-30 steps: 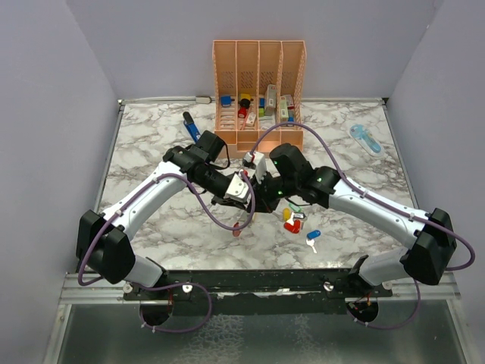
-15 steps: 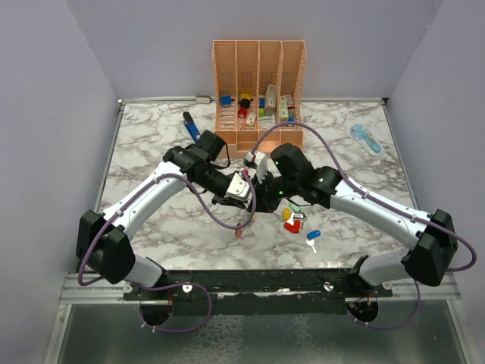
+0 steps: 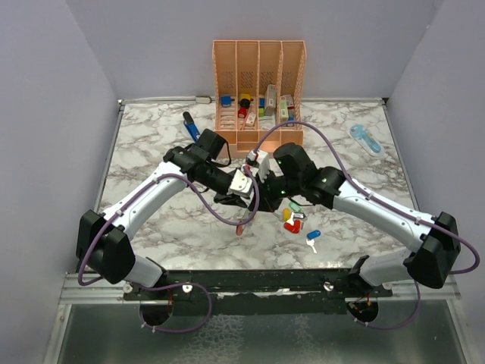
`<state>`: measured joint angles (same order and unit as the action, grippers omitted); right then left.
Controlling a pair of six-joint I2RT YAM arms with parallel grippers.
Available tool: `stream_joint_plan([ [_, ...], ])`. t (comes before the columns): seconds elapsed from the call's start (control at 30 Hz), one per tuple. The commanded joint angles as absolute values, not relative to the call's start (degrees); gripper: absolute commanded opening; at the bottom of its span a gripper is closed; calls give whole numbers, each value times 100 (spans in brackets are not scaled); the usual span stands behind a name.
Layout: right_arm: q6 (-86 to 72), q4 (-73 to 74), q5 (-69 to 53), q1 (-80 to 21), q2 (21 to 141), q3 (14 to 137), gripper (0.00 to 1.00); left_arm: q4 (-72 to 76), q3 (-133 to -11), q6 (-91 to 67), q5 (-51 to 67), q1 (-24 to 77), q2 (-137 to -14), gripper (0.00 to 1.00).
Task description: Put the keys on the keyring
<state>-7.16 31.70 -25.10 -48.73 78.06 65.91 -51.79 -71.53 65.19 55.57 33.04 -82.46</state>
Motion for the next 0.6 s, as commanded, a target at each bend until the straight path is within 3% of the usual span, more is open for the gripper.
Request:
stream_joint_plan([
  [0.0,-770,3022,-2469,-4858,7543,6575,1,-5061,-7046,6352,5382,3322,-8275,29],
  [0.57,-936,2885,-2180,-4860,7289,6378,1,-4916,-6986,6124,5528,3322,-8264,5],
])
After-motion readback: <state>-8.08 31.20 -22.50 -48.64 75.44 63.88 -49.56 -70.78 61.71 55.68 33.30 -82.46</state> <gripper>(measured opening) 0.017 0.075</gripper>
